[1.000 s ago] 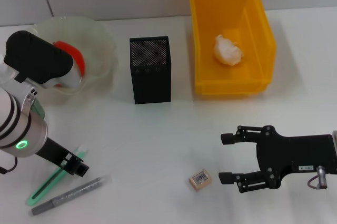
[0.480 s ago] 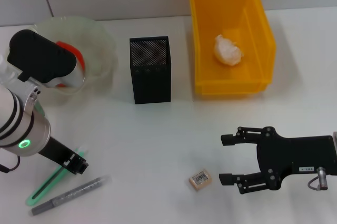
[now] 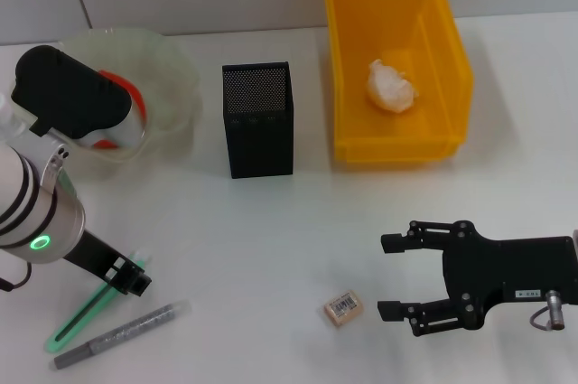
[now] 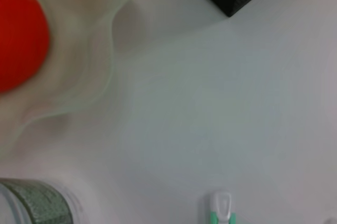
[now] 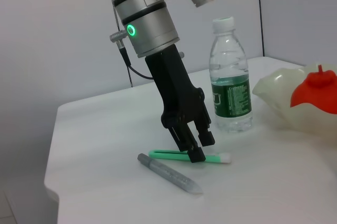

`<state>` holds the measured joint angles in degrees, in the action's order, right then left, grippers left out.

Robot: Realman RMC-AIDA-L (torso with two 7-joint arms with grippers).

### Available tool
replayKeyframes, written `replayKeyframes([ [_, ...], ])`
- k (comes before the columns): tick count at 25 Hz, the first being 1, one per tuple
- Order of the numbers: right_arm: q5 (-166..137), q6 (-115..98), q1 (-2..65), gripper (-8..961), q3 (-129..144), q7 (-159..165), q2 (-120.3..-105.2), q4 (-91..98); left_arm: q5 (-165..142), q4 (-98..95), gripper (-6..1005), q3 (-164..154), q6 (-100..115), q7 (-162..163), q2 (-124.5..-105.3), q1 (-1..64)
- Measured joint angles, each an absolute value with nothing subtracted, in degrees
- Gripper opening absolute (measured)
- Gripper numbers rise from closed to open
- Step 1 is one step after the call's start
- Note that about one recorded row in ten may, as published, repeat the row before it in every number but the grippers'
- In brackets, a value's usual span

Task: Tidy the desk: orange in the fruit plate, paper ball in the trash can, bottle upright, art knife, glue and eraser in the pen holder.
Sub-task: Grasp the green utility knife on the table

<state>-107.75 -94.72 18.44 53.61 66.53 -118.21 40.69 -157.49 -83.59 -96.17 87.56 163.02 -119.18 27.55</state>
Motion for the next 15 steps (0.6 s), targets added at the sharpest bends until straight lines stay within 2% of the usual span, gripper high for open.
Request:
replayKeyframes([
  [15,-107.7,-95.1,18.2,837,53.7,66.5,-118.22,40.7,-157.7,-81.6,489,-96.1,87.2,162.7,-119.18,27.8],
])
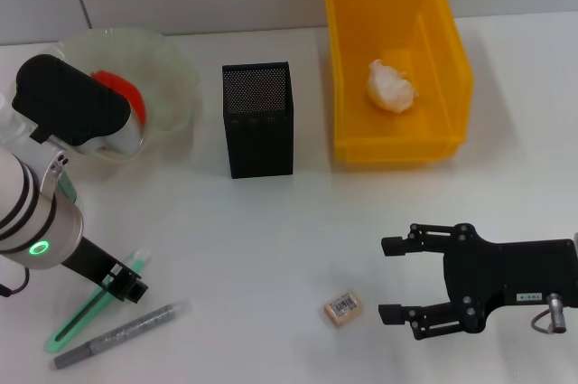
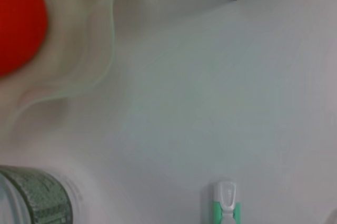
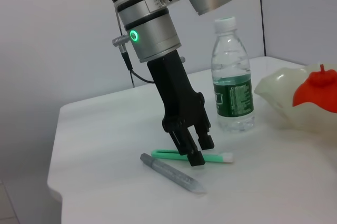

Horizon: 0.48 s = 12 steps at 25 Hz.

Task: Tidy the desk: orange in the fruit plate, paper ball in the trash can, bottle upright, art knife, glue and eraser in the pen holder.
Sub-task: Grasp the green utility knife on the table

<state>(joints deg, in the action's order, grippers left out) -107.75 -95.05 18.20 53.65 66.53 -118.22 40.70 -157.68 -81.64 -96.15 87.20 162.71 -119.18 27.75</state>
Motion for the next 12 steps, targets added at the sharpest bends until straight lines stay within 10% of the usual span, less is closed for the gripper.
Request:
replayKeyframes([
  [12,-107.7,-95.1,17.8,837,54.1,66.5,-118.37,40.6,-157.7,-81.1,487,-96.2,87.0,162.7,-119.18,27.6],
])
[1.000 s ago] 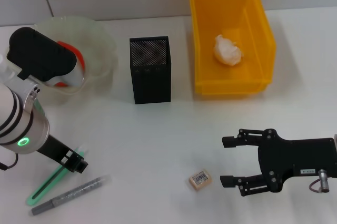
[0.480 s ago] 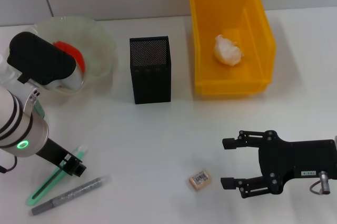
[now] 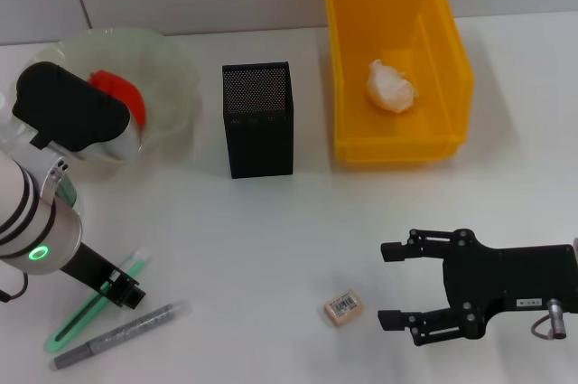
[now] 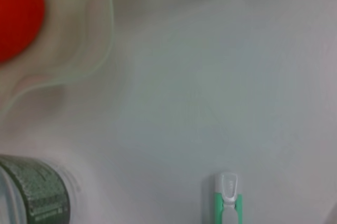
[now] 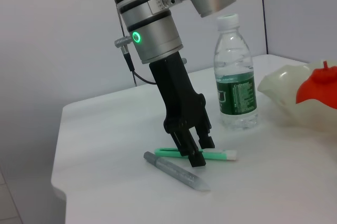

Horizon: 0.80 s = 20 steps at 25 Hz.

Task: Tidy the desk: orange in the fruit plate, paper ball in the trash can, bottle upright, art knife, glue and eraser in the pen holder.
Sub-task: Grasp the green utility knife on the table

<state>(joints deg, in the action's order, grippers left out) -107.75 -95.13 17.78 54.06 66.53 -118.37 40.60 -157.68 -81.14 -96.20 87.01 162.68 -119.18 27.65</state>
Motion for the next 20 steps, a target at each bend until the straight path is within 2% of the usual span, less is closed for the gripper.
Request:
replayKeyframes([
  [9,-107.7,-95.8,17.6,837,53.8,66.5,-118.4,40.6,-157.4,-81.0,483,-96.1,86.3,162.6,-119.18,27.8],
  [20,-107.7,-96.0,17.6,837,53.9,66.5,-118.38,40.6,-157.3,-80.2,191,-96.3,86.1,161.3,-119.18,28.1],
])
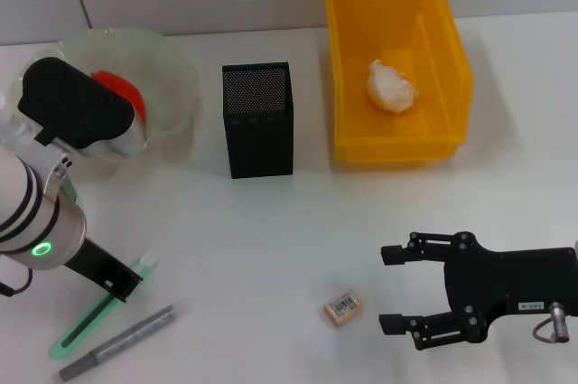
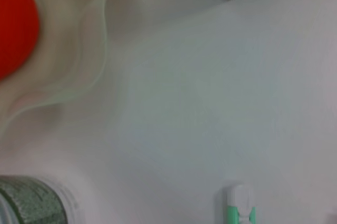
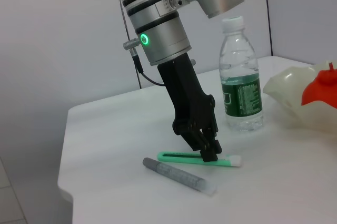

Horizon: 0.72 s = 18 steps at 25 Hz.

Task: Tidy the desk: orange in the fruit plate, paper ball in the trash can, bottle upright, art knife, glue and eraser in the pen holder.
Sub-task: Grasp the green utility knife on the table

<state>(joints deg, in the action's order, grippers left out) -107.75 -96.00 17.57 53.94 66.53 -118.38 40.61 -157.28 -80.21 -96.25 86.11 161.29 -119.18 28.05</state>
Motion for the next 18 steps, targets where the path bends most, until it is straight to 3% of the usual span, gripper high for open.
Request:
replayKeyframes([
  [7,-107.7,-96.0,17.6,837,53.6,66.5,-118.38,40.6,-156.9,-80.7,160,-95.9,86.1,160.6,-119.18,28.1],
  [12,-107.6,-96.0,17.5,837,53.6,66.6,-118.38,40.8,-156.9,-81.8,32,-95.7,86.3,160.2,-119.18,28.6],
  [18,-107.5,-96.0,17.5,837,53.6,66.8,-118.38,40.8,-156.9,-83.2,7,-95.8,86.9,159.9,-119.18,28.7],
])
